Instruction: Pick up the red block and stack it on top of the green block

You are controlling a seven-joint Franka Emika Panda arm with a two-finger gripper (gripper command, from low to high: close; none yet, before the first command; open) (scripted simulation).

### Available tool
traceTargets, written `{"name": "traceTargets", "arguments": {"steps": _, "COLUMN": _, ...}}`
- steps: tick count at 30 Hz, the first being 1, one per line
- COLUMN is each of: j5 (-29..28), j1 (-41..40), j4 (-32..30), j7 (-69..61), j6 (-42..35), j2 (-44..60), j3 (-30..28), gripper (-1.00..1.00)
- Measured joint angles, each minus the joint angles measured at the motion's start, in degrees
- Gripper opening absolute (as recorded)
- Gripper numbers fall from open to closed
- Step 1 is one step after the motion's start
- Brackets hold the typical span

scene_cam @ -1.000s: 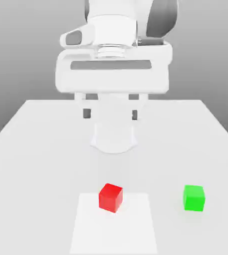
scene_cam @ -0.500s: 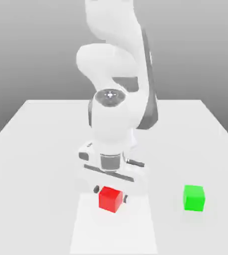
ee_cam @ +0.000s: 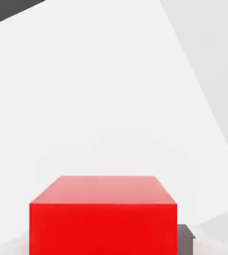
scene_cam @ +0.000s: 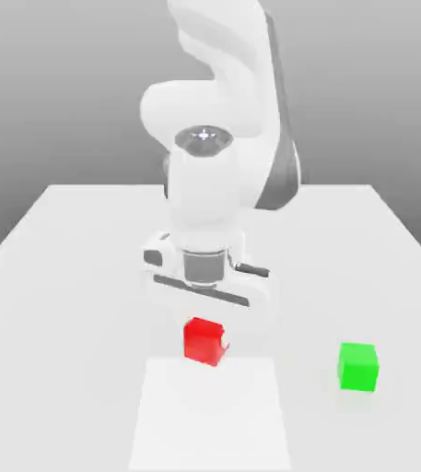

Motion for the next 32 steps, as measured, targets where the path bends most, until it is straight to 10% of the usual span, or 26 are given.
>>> {"name": "traceTargets", "arguments": {"steps": 18, "j5": 1.3, "j1": 20.5, "j4": 8.6, "j7": -24.5, "j6": -8.2, "j2": 0.4, "j3": 11.0, "gripper": -1.00}}
{"name": "traceTargets", "arguments": {"steps": 30, "j5": -8.0, "j1": 20.5, "j4": 9.5, "j7": -18.6, "j6": 2.5, "j2": 12.5, "j3": 9.5, "gripper": -1.00}}
{"name": "traceTargets", "arguments": {"steps": 31, "j5": -8.3, "j1": 20.6, "j4": 9.5, "j7": -18.4, "j6": 3.1, "j2": 13.1, "j3": 9.3, "gripper": 1.00}}
{"name": "traceTargets", "arguments": {"steps": 32, "j5": -8.3, "j1": 20.6, "j4": 9.5, "j7": -18.4, "j6": 3.1, "j2": 13.1, "j3": 9.3, "gripper": 1.00}}
